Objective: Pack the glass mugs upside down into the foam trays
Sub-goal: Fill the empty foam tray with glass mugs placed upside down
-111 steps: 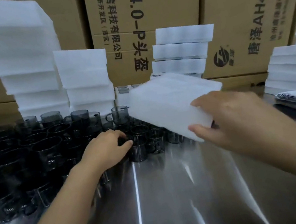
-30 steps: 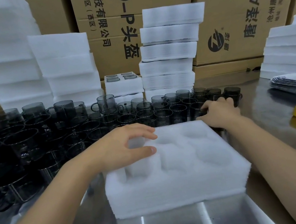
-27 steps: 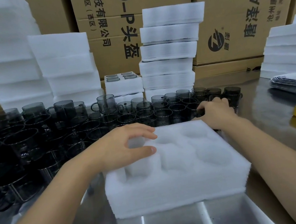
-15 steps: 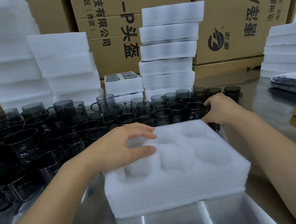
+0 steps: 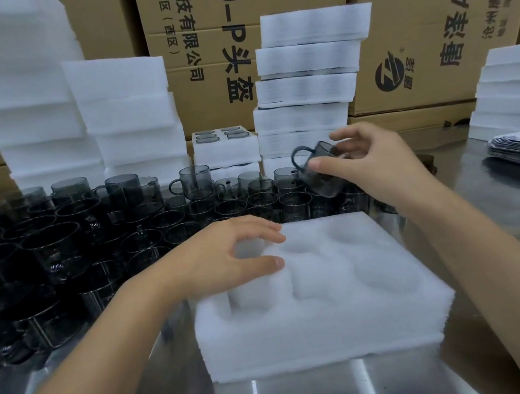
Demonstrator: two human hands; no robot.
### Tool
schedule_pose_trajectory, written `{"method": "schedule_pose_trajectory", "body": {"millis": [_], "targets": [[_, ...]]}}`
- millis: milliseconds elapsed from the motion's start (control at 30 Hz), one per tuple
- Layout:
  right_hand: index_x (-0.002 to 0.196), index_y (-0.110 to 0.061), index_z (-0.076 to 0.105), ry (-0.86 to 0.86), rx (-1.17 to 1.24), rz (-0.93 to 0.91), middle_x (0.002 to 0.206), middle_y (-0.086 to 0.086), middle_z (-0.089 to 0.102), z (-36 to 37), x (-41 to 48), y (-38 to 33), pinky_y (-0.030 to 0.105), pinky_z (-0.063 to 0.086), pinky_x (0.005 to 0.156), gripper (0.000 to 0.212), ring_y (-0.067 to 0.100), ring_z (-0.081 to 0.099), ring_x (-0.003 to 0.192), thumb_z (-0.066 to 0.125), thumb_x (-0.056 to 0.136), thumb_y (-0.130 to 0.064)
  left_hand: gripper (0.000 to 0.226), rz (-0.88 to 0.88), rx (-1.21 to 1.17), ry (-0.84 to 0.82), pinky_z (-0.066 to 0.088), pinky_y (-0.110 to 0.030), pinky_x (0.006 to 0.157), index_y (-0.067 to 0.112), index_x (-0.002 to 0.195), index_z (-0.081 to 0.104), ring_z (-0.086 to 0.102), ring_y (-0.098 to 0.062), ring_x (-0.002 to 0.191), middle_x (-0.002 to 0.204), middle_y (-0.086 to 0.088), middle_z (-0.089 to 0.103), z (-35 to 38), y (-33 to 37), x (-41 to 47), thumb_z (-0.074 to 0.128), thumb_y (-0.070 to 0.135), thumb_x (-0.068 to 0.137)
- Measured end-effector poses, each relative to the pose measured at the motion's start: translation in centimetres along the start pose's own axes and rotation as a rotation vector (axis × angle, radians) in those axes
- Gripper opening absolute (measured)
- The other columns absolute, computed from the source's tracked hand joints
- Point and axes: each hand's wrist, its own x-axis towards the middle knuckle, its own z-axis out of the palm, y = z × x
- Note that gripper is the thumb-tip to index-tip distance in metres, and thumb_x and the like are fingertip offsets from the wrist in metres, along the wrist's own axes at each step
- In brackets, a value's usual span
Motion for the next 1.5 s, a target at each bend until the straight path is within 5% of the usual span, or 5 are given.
{"method": "schedule_pose_trajectory", "body": {"millis": [233,400,733,1133,1500], "targets": [[0.106,-0.040,0.056,-0.135,0.234,-0.270,0.110,-0.011,0.063,3.2,-2.1,-1.2,0.030,0.050,0.093,0.050,0.005,0.061,0.105,0.085,0.067,-0.032,0.097,-0.026,-0.385,0.211,0.048,-0.029,0.094,0.037,0.145,0.026,0.060,0.001,0.111,0.114,0.016,0.067,0.3,0.4,0.6,0.065,0.067,0.061],[0.123,-0.027,0.053,-0.182,-0.131,-0.542,0.115,-0.009,0.057,3.9,-2.8,-0.6,0.013,0.039,0.091,0.060,0.006,0.052,0.108,0.083,0.071,-0.023,0.058,-0.084,-0.613,0.429,0.048,-0.019,0.052,0.028,0.119,0.057,0.068,-0.006,0.069,0.084,0.017,0.072,0.4,1.1,1.0,0.073,0.056,0.071],[0.131,-0.019,0.050,-0.202,-0.211,-0.635,0.118,-0.004,0.053,3.8,-2.9,-0.6,0.009,0.036,0.092,0.064,0.001,0.048,0.108,0.079,0.074,-0.024,0.035,-0.073,-0.811,0.326,0.056,-0.021,0.070,0.023,0.111,0.061,0.071,-0.010,0.079,0.094,0.001,0.075,0.2,0.4,1.0,0.075,0.024,0.078],[0.135,-0.031,0.044,-0.288,-0.225,-0.570,0.124,-0.023,0.048,3.9,-3.1,-0.6,0.013,0.033,0.097,0.066,0.002,0.044,0.117,0.074,0.078,-0.019,0.028,-0.103,-0.895,0.295,0.054,-0.020,0.064,0.018,0.114,0.063,0.071,-0.019,0.083,0.100,-0.008,0.074,-0.3,0.6,0.8,0.063,0.017,0.086],[0.131,-0.047,0.039,-0.653,-0.284,-0.343,0.115,-0.032,0.053,3.4,0.8,-3.5,0.029,0.051,0.090,0.071,-0.002,0.059,0.100,0.075,0.075,-0.024,0.021,-0.187,-1.064,0.369,0.045,-0.017,0.047,0.009,0.092,0.066,0.061,-0.011,0.054,0.057,0.001,0.063,-0.6,0.6,1.0,0.054,0.027,0.092]]}}
